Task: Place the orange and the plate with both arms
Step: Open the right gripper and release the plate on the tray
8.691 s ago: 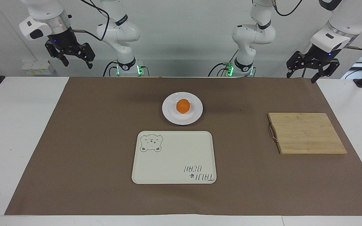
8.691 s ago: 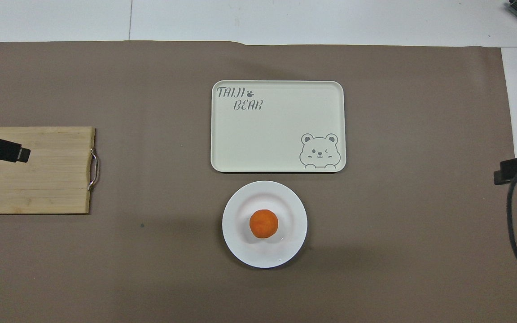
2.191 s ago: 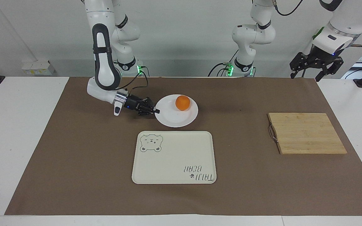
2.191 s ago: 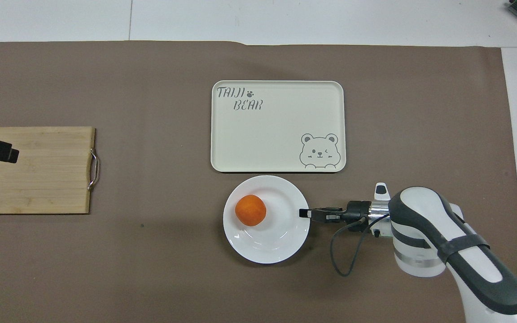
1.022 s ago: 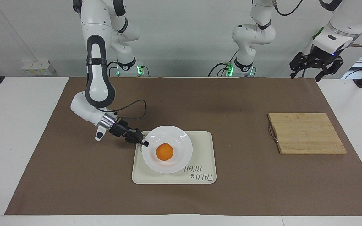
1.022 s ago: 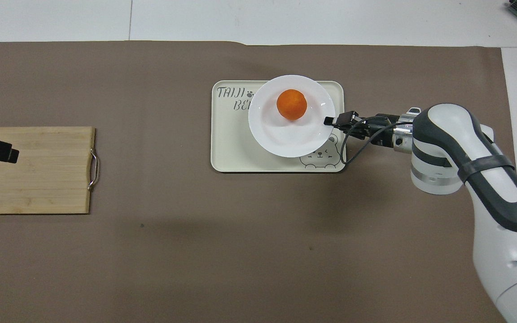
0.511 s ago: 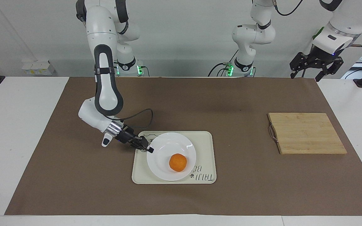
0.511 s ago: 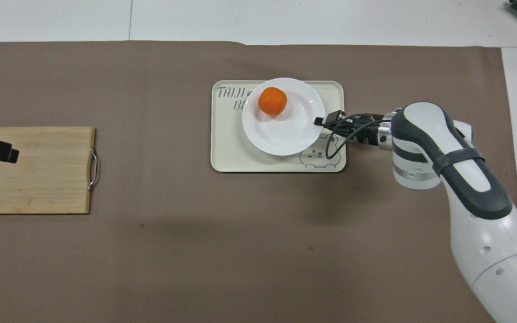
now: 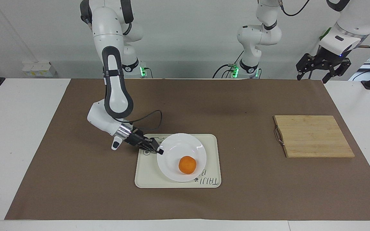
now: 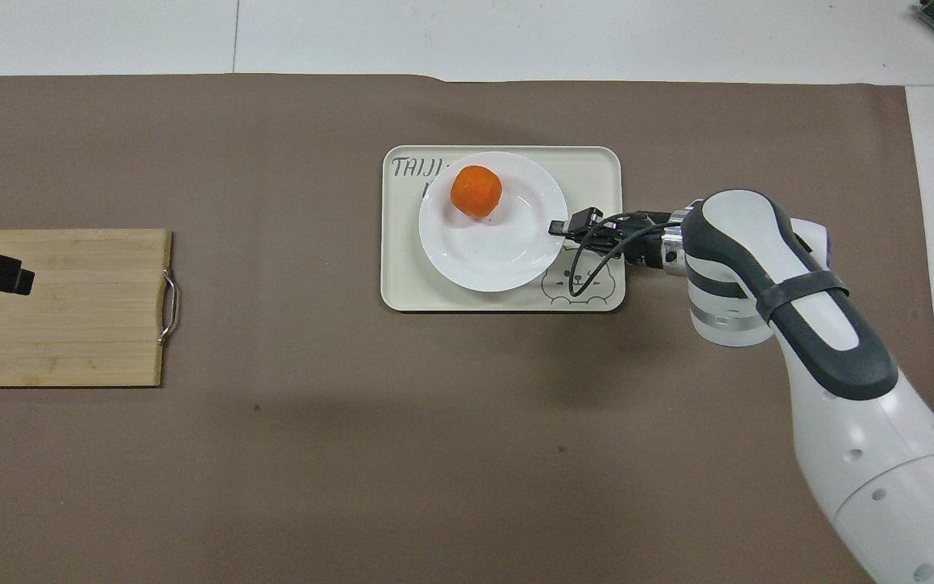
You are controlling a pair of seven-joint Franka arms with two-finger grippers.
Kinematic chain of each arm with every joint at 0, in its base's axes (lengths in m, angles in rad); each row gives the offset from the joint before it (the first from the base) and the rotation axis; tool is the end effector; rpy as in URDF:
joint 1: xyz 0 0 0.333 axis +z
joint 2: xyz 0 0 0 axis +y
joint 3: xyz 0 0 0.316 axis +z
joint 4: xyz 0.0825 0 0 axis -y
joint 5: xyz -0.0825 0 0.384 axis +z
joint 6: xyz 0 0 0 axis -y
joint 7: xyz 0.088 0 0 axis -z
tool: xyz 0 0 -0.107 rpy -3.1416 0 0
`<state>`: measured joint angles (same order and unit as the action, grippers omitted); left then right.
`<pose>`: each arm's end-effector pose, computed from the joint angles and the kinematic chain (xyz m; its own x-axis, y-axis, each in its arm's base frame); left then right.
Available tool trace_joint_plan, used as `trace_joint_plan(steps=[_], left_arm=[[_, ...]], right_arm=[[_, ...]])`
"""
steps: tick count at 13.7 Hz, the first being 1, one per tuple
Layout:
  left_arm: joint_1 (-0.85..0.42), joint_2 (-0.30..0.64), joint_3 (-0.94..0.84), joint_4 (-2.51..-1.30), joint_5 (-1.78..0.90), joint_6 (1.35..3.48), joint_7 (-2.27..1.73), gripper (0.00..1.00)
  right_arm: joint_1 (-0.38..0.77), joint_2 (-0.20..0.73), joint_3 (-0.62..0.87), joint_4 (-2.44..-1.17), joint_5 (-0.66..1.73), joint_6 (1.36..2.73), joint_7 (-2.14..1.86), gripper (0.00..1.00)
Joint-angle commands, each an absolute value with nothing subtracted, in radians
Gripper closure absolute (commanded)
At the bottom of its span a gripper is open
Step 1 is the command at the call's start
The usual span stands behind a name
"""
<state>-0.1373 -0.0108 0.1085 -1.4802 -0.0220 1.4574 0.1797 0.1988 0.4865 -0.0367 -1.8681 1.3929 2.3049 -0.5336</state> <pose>0.5392 -0.0177 0.6628 0.9778 -0.2094 -0.0077 -0.2092 -0.9776 0.0248 0.6333 0.1255 0.2616 0.9452 -0.3260 -0.0160 -0.2009 -0.5426 -0.8156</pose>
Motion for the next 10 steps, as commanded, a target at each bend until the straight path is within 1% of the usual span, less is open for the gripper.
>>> trace_joint_plan(steps=[1, 3, 6, 7, 8, 9, 10], left_arm=[[-0.129, -0.018, 0.104, -1.479, -0.014, 1.442, 0.178, 0.00], [-0.130, -0.018, 0.103, -1.477, -0.014, 1.442, 0.178, 0.00], [-0.129, -0.020, 0.104, -1.477, -0.014, 1.442, 0.178, 0.00], [-0.129, -0.020, 0.104, -1.477, -0.014, 1.442, 0.178, 0.00], [-0.130, -0.018, 0.104, -1.477, -0.014, 1.442, 0.178, 0.00], [-0.130, -0.020, 0.104, -1.477, -0.014, 1.442, 0.178, 0.00], [-0.130, -0.018, 0.104, -1.477, -0.014, 1.442, 0.178, 0.00]], right_arm=[[0.198, 0.483, -0.029, -1.871, 1.404, 2.321, -0.517, 1.00], [0.205, 0.483, -0.031, -1.874, 1.385, 2.325, -0.522, 1.00], [0.219, 0.482, -0.031, -1.887, 1.384, 2.368, -0.522, 1.00], [0.221, 0.482, -0.032, -1.887, 1.382, 2.370, -0.522, 0.88], [0.221, 0.482, -0.032, -1.887, 1.381, 2.370, -0.522, 0.73], [0.221, 0.482, -0.032, -1.887, 1.379, 2.370, -0.523, 0.51], [0.221, 0.482, -0.032, -1.885, 1.367, 2.372, -0.525, 0.01]])
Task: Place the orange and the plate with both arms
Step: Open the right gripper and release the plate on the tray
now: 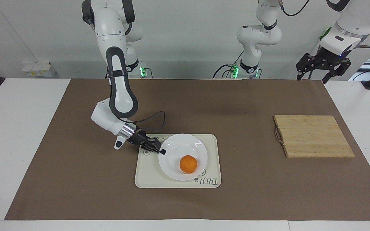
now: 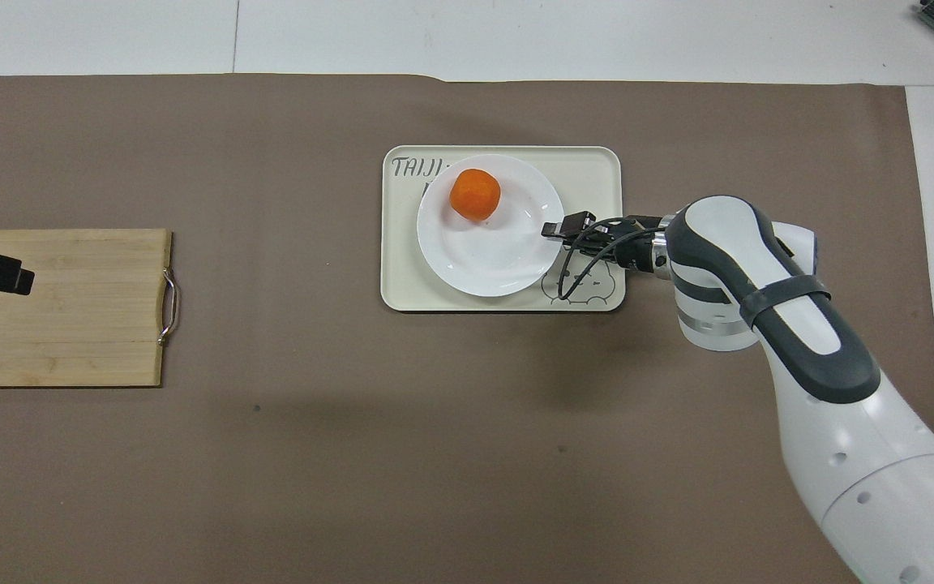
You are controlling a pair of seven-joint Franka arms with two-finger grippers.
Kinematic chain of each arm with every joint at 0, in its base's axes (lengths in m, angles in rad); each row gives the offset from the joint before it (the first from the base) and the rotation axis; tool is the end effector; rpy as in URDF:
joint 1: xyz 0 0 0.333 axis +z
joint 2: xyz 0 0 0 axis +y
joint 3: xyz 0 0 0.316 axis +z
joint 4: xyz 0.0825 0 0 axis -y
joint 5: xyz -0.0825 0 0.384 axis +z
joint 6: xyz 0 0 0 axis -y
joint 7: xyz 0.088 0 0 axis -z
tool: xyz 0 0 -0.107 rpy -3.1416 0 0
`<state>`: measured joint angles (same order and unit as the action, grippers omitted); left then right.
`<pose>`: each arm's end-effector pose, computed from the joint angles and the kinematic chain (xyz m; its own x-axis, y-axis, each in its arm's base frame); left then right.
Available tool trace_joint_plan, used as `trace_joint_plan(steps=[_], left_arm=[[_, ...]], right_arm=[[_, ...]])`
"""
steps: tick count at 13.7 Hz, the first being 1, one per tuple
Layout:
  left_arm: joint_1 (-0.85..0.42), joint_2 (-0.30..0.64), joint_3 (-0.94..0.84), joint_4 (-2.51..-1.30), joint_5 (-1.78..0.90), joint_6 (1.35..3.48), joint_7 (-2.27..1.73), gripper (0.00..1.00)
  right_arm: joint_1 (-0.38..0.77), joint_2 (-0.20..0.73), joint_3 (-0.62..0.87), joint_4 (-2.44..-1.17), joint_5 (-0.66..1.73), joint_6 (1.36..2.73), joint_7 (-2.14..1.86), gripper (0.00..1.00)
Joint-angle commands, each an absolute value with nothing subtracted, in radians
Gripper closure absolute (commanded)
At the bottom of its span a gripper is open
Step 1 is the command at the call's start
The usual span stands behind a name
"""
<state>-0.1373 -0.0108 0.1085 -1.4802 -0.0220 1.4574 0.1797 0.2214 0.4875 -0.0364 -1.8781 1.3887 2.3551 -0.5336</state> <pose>0.5392 -0.0177 0.6628 0.9778 -0.2094 -0.0077 -0.2092 -0.9776 0.0248 0.6298 0.1329 0.2571 0.9423 -0.3347 0.0014 -0.2017 -0.5710 -0.7958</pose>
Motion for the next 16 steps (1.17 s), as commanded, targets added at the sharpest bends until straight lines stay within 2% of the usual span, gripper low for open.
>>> trace_joint_plan(steps=[1, 9, 13, 16], left_arm=[[-0.130, -0.018, 0.104, -1.477, -0.014, 1.442, 0.178, 0.00], [-0.130, -0.018, 0.104, -1.479, -0.014, 1.442, 0.178, 0.00], [-0.129, -0.018, 0.104, -1.477, -0.014, 1.442, 0.178, 0.00], [-0.129, -0.020, 0.104, -1.477, -0.014, 1.442, 0.178, 0.00]], right_arm=[[0.219, 0.482, -0.032, -1.881, 1.347, 2.372, -0.531, 0.00], [0.202, 0.419, -0.055, -1.867, 0.998, 2.434, -0.453, 0.00], [0.206, 0.338, -0.066, -1.867, 0.546, 2.415, -0.173, 0.00], [0.204, 0.260, -0.064, -1.862, 0.226, 2.275, 0.039, 0.00]])
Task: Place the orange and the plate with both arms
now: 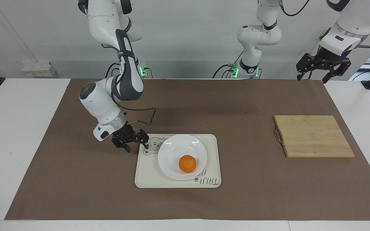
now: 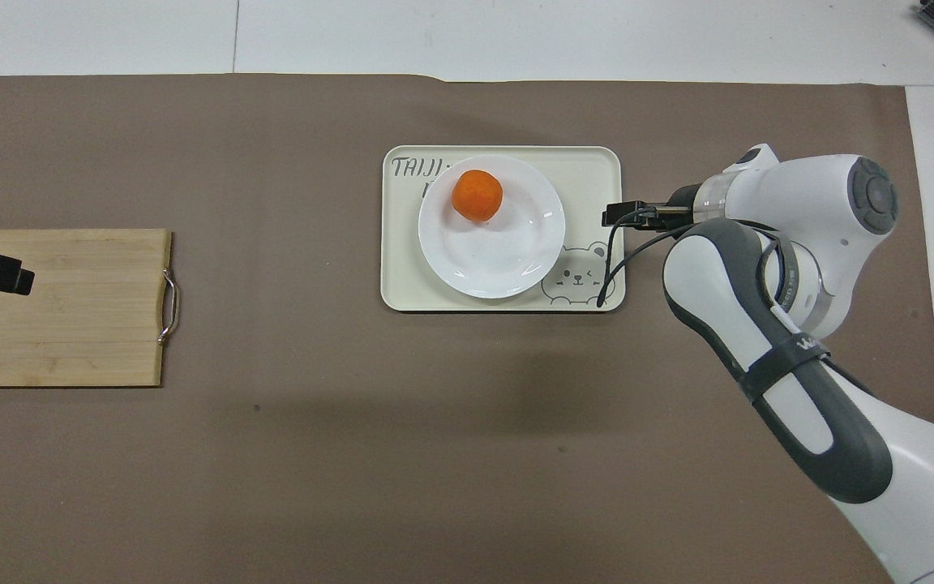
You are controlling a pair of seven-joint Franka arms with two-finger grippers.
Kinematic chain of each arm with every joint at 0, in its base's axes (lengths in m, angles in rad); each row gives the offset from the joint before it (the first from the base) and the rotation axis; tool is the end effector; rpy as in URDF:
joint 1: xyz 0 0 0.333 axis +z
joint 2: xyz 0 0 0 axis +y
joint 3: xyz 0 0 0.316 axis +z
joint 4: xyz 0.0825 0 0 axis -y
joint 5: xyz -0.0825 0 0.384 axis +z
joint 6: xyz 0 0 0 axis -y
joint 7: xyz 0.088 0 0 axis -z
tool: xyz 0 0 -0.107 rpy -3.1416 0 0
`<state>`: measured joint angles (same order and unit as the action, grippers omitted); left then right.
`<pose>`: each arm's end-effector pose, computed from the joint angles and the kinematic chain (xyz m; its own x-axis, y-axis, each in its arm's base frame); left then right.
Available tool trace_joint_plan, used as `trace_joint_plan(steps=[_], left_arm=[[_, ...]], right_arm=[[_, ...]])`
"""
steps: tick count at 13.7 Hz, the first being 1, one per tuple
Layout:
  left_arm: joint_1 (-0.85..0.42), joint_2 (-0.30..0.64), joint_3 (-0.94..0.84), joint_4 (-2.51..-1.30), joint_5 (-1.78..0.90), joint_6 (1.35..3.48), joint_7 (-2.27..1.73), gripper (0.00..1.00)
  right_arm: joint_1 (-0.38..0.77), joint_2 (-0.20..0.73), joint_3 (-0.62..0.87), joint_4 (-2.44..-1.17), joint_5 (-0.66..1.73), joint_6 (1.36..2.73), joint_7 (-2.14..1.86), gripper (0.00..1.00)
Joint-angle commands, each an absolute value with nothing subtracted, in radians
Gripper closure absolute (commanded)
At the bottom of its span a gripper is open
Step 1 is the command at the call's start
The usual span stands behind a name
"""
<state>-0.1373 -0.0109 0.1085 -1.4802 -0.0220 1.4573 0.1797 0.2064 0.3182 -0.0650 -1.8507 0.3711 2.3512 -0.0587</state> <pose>0.5392 -0.0177 0.6628 0.9778 -0.2094 -0.0077 -0.2092 -0.9776 0.0249 0.6399 0.0992 0.3711 0.9850 -0.0553 0.1637 -0.0089 -0.9623 -0.2717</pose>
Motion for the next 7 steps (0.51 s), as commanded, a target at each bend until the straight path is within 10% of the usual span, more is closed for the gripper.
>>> trace_joint_plan(steps=[1, 7], left_arm=[[-0.130, -0.018, 0.104, -1.479, -0.014, 1.442, 0.178, 0.00], [-0.130, -0.018, 0.104, -1.477, -0.014, 1.442, 0.178, 0.00]], right_arm=[[0.203, 0.226, -0.064, -1.862, 0.160, 2.231, 0.069, 0.00], [0.152, 0.025, -0.069, -1.839, 0.062, 1.875, 0.100, 0.00]])
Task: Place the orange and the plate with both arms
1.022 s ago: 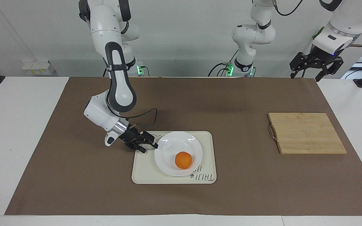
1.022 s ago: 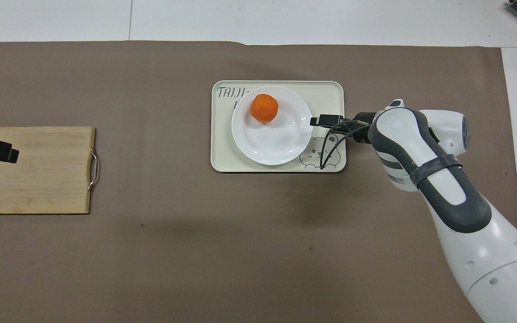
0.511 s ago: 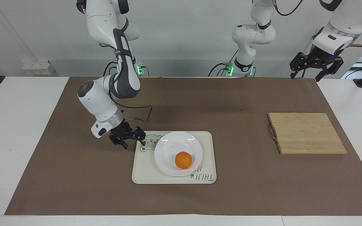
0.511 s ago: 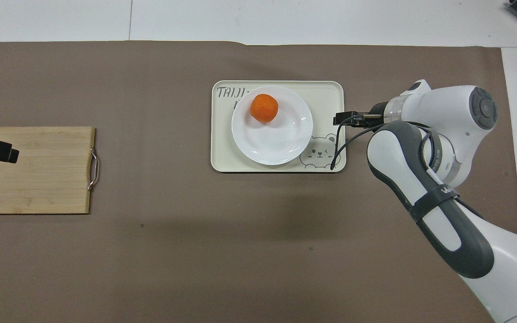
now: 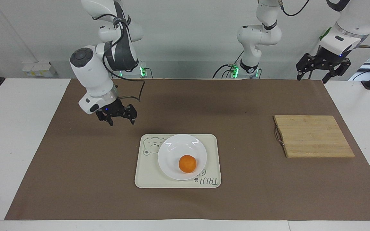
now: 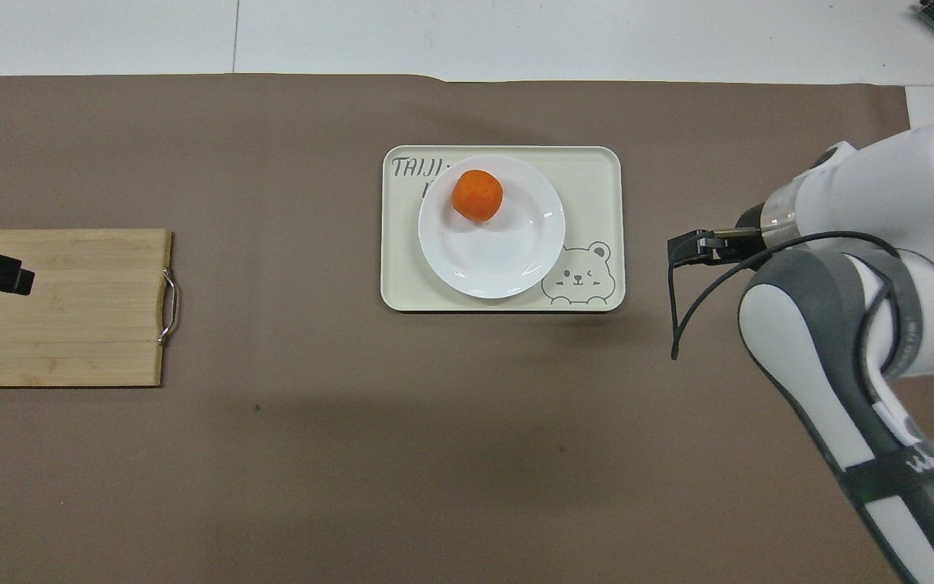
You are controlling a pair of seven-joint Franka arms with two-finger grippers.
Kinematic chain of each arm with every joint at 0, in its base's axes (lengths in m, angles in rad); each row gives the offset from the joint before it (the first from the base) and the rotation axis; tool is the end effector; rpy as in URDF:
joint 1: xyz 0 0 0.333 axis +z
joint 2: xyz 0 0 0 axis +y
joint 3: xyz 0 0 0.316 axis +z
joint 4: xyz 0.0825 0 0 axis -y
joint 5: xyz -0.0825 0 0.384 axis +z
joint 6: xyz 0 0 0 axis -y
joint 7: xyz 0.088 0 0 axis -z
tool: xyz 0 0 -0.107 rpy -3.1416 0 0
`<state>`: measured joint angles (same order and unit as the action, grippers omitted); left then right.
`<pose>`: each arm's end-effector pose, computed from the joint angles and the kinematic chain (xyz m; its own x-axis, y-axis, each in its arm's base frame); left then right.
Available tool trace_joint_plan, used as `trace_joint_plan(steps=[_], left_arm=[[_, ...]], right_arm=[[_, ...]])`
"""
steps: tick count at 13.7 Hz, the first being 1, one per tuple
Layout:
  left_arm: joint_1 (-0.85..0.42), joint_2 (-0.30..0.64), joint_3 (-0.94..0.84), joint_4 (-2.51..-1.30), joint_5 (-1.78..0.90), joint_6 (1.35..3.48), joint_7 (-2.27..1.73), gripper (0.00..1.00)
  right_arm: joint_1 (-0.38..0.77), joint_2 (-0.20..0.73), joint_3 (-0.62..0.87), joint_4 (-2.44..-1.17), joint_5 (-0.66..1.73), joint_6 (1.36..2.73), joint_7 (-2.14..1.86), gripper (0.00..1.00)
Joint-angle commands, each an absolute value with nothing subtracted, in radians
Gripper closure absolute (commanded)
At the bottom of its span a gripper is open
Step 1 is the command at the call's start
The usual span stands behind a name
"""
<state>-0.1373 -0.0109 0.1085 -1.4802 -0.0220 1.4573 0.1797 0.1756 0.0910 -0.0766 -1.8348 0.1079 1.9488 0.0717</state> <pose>0.5392 -0.0177 0.6628 0.9778 -0.2094 -0.0077 -0.2092 -0.9776 0.0249 0.5864 0.0667 0.4796 0.9998 -0.0117 0.0147 -0.0102 -0.9954 -0.0954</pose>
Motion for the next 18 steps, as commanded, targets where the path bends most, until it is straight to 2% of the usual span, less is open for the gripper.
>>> trace_joint_plan(steps=[1, 5, 9, 12, 18], left_arm=[[-0.130, -0.018, 0.104, -1.477, -0.014, 1.442, 0.178, 0.00], [-0.129, -0.018, 0.104, -1.477, -0.014, 1.442, 0.178, 0.00], [-0.129, -0.018, 0.104, -1.477, -0.014, 1.442, 0.178, 0.00], [-0.130, -0.020, 0.104, -1.477, -0.014, 1.440, 0.178, 0.00], [-0.130, -0.020, 0.104, -1.477, -0.014, 1.442, 0.178, 0.00]], right_arm=[[0.147, -0.007, -0.069, -1.839, 0.054, 1.835, 0.100, 0.00], [0.130, -0.098, -0.069, -1.804, 0.003, 1.674, 0.098, 0.00], [0.097, -0.101, -0.071, -1.688, 0.005, 1.530, 0.095, 0.00], [0.091, -0.117, -0.081, -1.638, 0.003, 1.493, 0.097, 0.00], [0.089, -0.124, -0.103, -1.632, -0.001, 1.489, 0.084, 0.00]])
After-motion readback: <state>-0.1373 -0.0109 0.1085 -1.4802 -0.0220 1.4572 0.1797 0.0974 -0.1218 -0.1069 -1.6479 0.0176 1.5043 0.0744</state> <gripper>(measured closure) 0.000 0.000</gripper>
